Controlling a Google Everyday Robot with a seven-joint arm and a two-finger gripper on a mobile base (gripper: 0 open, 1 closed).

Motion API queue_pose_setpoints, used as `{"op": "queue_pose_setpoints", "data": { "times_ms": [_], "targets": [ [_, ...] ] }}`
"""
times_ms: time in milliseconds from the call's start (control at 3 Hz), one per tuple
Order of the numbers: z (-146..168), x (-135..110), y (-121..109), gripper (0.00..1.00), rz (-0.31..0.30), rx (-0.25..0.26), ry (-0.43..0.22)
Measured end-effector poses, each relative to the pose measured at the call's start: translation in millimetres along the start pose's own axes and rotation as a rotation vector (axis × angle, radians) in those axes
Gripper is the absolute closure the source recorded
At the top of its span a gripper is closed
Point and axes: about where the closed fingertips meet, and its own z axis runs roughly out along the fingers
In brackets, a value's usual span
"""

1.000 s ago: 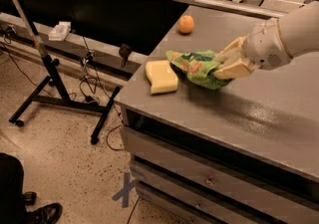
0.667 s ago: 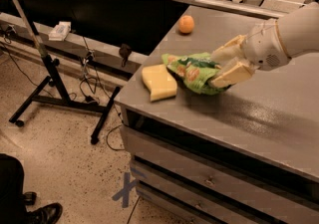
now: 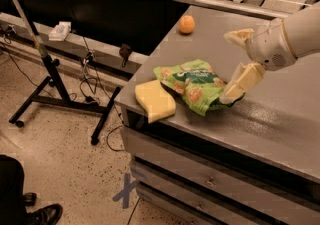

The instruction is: Move green rice chip bag near sponge

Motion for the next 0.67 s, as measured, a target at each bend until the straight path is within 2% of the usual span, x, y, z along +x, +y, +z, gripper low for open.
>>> {"op": "queue_pose_setpoints", "data": {
  "times_ms": [333, 667],
  "targets": [
    [-5, 7, 0, 0.0, 0.022, -0.001, 0.005],
    [-11, 18, -15, 0.0, 0.043, 0.01, 0.015]
  ]
}}
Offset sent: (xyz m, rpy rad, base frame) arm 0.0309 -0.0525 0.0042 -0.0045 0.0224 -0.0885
